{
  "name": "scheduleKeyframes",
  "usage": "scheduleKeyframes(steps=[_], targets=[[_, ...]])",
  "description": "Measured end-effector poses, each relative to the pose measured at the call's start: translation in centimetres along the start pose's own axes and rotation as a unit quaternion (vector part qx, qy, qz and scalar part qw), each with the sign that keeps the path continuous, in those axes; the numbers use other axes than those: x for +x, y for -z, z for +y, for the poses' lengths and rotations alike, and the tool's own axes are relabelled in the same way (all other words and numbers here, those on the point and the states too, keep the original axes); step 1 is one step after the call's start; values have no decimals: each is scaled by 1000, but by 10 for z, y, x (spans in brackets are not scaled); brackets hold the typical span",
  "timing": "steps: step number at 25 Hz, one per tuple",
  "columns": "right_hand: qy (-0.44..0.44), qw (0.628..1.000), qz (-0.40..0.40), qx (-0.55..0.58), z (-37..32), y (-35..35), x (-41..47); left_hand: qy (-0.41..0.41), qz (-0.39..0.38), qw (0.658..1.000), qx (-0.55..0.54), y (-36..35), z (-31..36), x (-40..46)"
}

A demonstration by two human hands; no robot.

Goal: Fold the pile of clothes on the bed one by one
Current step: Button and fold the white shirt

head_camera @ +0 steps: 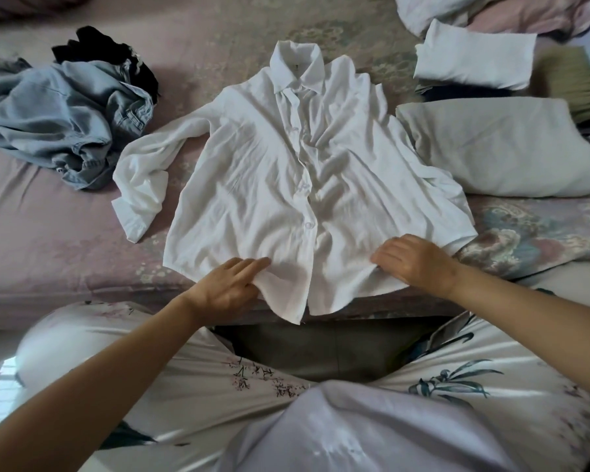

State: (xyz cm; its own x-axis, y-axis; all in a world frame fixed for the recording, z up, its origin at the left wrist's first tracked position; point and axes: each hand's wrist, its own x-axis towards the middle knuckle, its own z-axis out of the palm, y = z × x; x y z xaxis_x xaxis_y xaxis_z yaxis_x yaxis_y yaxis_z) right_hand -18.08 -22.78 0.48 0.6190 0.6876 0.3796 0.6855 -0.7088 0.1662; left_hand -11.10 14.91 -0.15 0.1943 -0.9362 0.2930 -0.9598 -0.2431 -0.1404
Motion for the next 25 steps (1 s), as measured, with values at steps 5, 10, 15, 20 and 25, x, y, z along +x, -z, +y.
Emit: scheduleKeyframes(steps=[5, 10, 15, 20, 25], targets=[[-111, 992, -15, 53, 3, 5, 12, 11, -13, 995, 97, -19, 17, -5], [98, 992, -55, -58, 2, 4, -26, -8, 5, 996, 87, -13, 8, -6], [34, 962, -168, -213, -9, 3, -40, -2, 46, 995, 90, -10, 2, -11], [74, 981, -32, -176, -8, 8, -34, 6, 96, 993, 70, 7, 2, -2], [81, 983, 32, -160, 13, 40, -34, -25, 77, 994, 74, 29, -6, -9]])
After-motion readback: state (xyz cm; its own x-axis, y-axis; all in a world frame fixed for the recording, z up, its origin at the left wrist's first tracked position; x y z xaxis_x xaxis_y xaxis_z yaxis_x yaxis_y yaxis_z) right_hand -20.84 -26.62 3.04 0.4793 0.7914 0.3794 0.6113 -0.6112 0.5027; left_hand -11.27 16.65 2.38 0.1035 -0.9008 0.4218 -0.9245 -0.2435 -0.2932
